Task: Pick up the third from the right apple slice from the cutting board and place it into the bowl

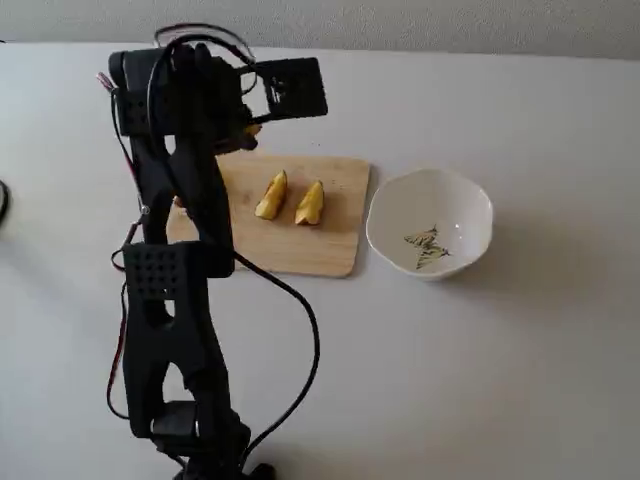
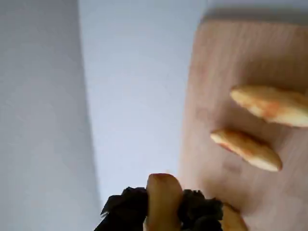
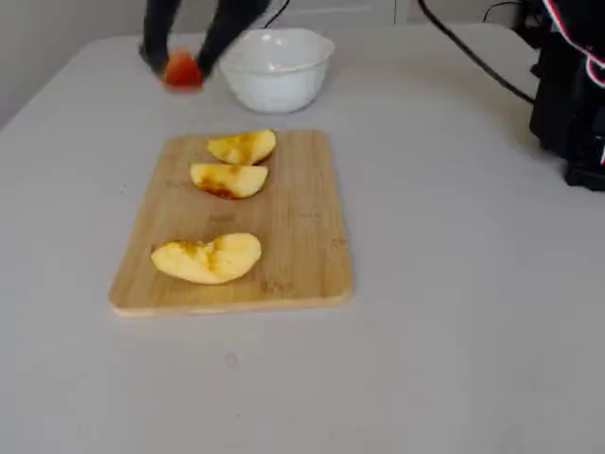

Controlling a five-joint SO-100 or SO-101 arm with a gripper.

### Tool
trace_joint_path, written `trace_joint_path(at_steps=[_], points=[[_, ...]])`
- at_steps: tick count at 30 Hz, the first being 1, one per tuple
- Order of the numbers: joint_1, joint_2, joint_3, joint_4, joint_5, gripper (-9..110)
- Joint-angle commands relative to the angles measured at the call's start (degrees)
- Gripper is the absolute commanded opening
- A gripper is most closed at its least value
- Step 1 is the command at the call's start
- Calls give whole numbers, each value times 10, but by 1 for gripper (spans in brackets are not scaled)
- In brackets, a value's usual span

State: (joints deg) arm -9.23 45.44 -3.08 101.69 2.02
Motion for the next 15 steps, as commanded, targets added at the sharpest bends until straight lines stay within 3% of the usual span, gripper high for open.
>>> trace_joint_path(at_steps=[1,7,15], points=[[137,100,-35,20,104,0],[249,105,-1,20,148,0],[305,90,44,21,134,0]])
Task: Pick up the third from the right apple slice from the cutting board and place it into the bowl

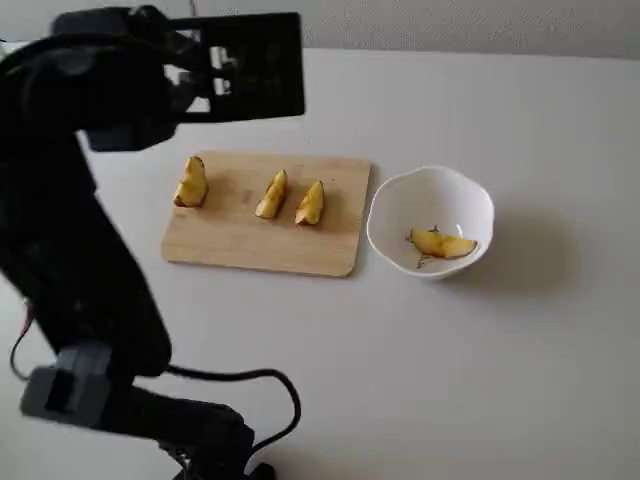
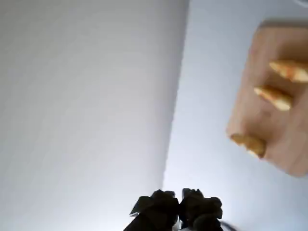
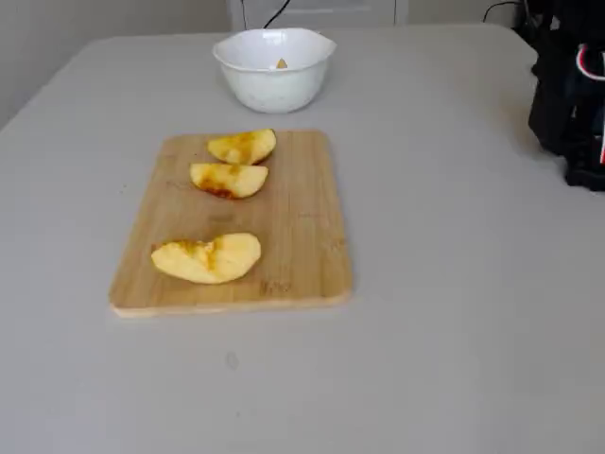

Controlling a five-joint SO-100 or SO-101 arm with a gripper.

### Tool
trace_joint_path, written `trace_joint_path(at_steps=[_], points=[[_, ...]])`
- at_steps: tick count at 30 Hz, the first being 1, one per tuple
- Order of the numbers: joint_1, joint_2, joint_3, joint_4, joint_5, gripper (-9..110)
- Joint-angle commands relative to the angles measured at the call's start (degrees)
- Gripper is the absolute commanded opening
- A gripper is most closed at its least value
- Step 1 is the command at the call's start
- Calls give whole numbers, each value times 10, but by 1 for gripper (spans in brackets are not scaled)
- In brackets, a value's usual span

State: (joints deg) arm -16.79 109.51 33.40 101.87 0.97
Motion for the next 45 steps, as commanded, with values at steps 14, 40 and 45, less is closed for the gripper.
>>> trace_joint_path(at_steps=[14,40,45], points=[[62,810,973,-208,-35,0],[139,809,1390,-320,-52,0],[139,809,1390,-320,-52,0]])
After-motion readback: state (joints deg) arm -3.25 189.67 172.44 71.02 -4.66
